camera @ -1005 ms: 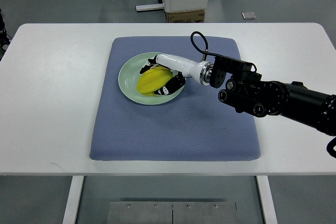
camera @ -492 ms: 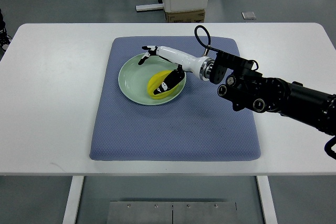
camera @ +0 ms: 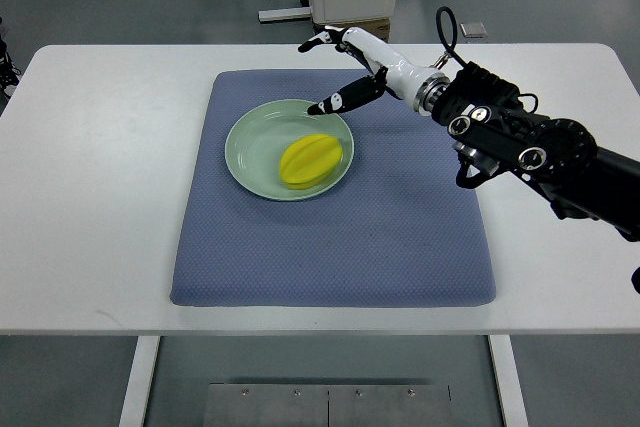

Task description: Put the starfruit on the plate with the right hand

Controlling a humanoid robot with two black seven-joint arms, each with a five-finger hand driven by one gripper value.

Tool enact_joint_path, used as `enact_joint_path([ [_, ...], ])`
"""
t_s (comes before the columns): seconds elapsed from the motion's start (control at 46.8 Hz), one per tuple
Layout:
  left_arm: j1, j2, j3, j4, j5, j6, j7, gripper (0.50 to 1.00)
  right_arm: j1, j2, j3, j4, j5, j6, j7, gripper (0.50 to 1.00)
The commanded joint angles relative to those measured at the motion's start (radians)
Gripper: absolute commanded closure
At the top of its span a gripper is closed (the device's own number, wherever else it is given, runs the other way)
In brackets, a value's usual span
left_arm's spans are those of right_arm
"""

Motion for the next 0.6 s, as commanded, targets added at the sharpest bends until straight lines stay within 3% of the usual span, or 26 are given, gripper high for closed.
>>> enact_joint_path([
  [0.0,0.000,0.000,0.000,0.000,0.000,0.000,0.000,0.500,-0.021,-0.022,0.047,-0.002,0.038,-0.001,-0.016,0.500],
  [0.577,0.000,0.000,0.000,0.000,0.000,0.000,0.000,0.500,-0.186,-0.023,0.478,-0.167,0.213,-0.007,-0.137,0.500],
])
